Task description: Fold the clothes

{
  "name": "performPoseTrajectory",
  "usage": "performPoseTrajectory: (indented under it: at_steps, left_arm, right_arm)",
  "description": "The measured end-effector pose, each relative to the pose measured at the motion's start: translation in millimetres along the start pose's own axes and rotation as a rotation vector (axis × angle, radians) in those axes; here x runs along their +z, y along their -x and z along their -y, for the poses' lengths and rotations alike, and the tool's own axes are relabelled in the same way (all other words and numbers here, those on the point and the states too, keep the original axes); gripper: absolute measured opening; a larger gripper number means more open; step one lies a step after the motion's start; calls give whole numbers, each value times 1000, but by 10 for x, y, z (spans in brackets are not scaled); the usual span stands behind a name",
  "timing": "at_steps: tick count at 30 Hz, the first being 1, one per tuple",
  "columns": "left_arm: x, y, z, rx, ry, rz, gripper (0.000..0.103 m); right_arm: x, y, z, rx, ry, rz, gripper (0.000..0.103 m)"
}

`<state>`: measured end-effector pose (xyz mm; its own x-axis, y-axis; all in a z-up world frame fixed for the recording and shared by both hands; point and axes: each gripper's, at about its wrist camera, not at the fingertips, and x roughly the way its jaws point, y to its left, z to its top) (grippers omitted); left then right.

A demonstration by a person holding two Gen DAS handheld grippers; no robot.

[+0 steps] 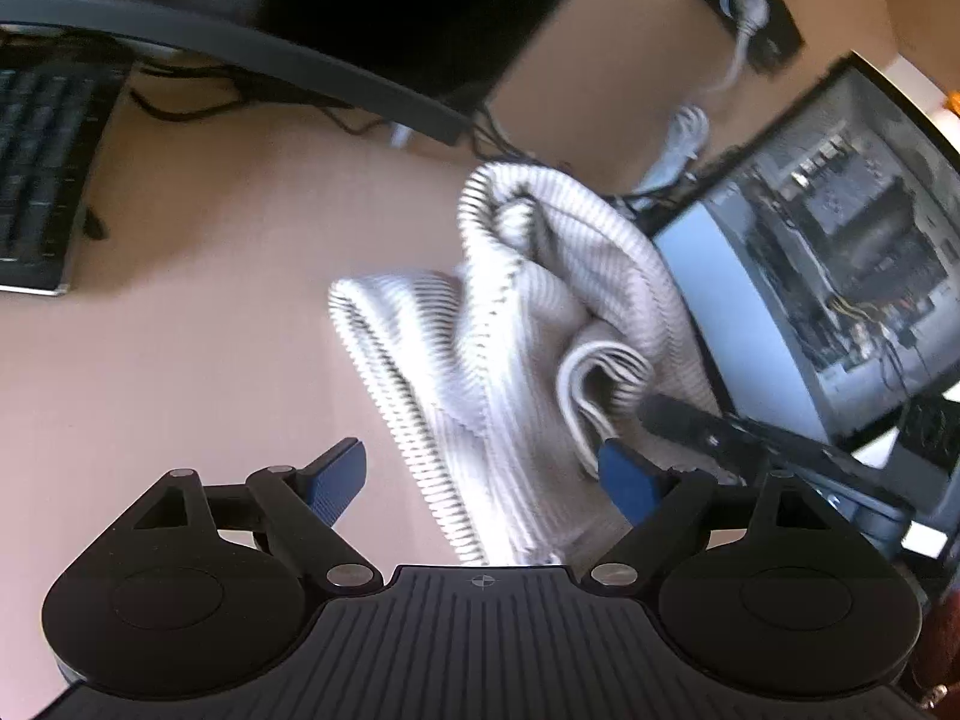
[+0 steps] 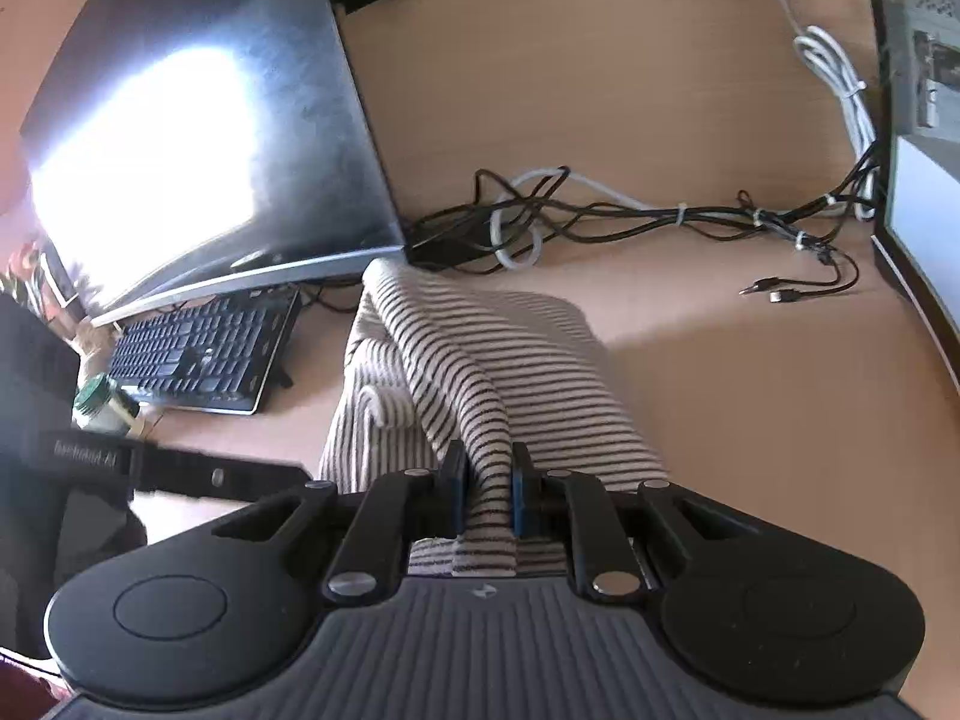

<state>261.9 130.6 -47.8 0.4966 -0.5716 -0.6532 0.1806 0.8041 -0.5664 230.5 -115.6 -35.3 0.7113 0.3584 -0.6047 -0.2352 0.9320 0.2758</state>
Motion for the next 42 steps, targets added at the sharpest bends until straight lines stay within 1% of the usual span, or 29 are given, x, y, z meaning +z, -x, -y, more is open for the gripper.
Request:
performPoseTrajectory:
  at_steps: [2,4,5,7,10,11,12,14,15,17,19,20,22,24,28,29,30,31,32,33,35,37,38,40,41,42]
  left_arm:
    - [4,28,-21,32,0,3,89]
    - [-9,26,1,37,-13,2,89]
    - [-20,10,20,23,-17,-1,89]
    - [-65,-36,89,-34,-44,-16,90]
    - [-143,-124,248,-110,-116,-51,90]
    - [-180,-126,306,-120,-155,-57,92]
    - [-222,-120,366,-125,-200,-62,97]
    - [-296,-87,445,-128,-282,-67,97]
    - [-315,-56,424,-126,-294,-71,97]
    - [-345,12,340,-117,-290,-78,97]
    - [-380,94,221,-89,-266,-80,97]
    - [-402,131,166,-70,-255,-82,97]
    - [-447,205,57,-32,-232,-86,98]
    - [-490,288,-61,-5,-198,-80,98]
    - [-464,451,-305,27,-99,-24,99]
    - [-444,485,-364,31,-76,-12,99]
    - [-421,501,-399,32,-54,-1,99]
    - [-398,511,-424,32,-32,9,99]
    - [-380,522,-441,32,-17,17,99]
    - [-366,527,-454,32,-7,21,99]
    - [-354,526,-471,33,-3,21,99]
    - [-358,501,-444,29,-13,17,99]
    - [-361,486,-427,27,-18,15,99]
    - [-369,463,-411,19,-23,11,100]
    - [-371,447,-407,16,-23,9,100]
    - [-372,435,-402,15,-23,7,100]
  right_arm:
    - [18,26,19,4,-22,5,13]
    - [54,87,25,6,-32,22,13]
    - [80,107,38,13,-41,30,13]
    - [154,152,62,39,-69,42,12]
    - [353,242,28,117,-103,71,11]
    - [437,286,-39,139,-81,85,11]
    - [501,315,-103,161,-56,91,11]
    - [538,293,-224,201,11,64,11]
    - [495,232,-295,207,59,29,11]
    - [325,59,-476,188,191,-52,11]
    - [119,-125,-631,164,327,-129,11]
    - [13,-203,-691,145,389,-150,11]
    - [-160,-282,-803,100,508,-142,13]
    - [-239,-281,-886,75,564,-120,21]
    - [-398,-279,-1051,24,674,-75,33]
    - [-435,-281,-1089,13,696,-66,42]
    - [-464,-286,-1120,8,707,-62,60]
    - [-501,-293,-1153,1,720,-55,66]
    - [-552,-304,-1192,-11,739,-46,75]
    - [-607,-324,-1231,-28,763,-34,78]
    - [-734,-403,-1314,-88,835,-6,79]
    - [-815,-430,-1332,-144,882,29,76]
    - [-809,-439,-1316,-162,880,46,67]
    - [-717,-394,-1256,-164,830,67,57]
    - [-665,-362,-1224,-160,805,75,46]
    - [-615,-329,-1193,-157,786,79,38]
